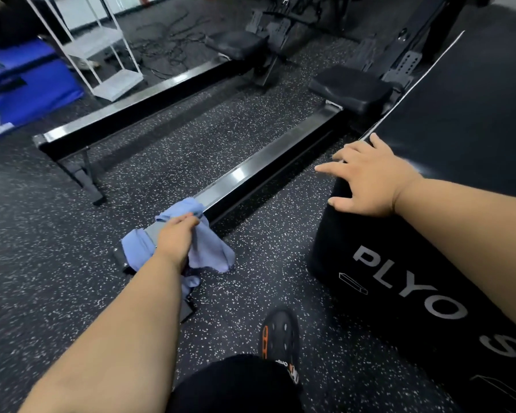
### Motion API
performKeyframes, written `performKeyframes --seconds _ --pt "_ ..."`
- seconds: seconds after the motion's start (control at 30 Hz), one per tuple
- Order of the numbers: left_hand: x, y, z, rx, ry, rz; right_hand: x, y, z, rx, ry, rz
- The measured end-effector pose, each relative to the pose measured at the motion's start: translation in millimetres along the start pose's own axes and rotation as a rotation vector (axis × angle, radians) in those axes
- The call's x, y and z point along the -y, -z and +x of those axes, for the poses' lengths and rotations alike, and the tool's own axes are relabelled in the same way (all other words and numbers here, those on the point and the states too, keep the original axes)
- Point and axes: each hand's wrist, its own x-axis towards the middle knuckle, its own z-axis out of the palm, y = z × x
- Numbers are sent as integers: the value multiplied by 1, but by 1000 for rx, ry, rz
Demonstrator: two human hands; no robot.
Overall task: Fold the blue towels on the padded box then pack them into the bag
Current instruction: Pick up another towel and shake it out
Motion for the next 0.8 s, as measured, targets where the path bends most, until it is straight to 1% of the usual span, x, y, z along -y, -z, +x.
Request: performKeyframes --seconds 0.13,0.2,0.4,0.53,0.6,0.67,0.8 --pt "-33 6 -58 75 -98 -79 6 7 -13 21 -31 28" --pt "-45 9 -90 113 -132 -87 20 10 -28 27 -90 124" --pt "-85 16 -194 268 -205 -159 78 15 -108 -83 -347 664" --pt "-114 14 -272 393 -254 -260 108 35 -166 -45 -501 977" --pt "-124 11 -305 434 -254 -340 120 46 -193 -13 -527 1156" --pt "-132 6 -331 484 -244 -386 129 60 -218 -15 -539 1304" --pt "-144 -7 -385 614 -258 -373 136 99 -264 -116 -504 1592"
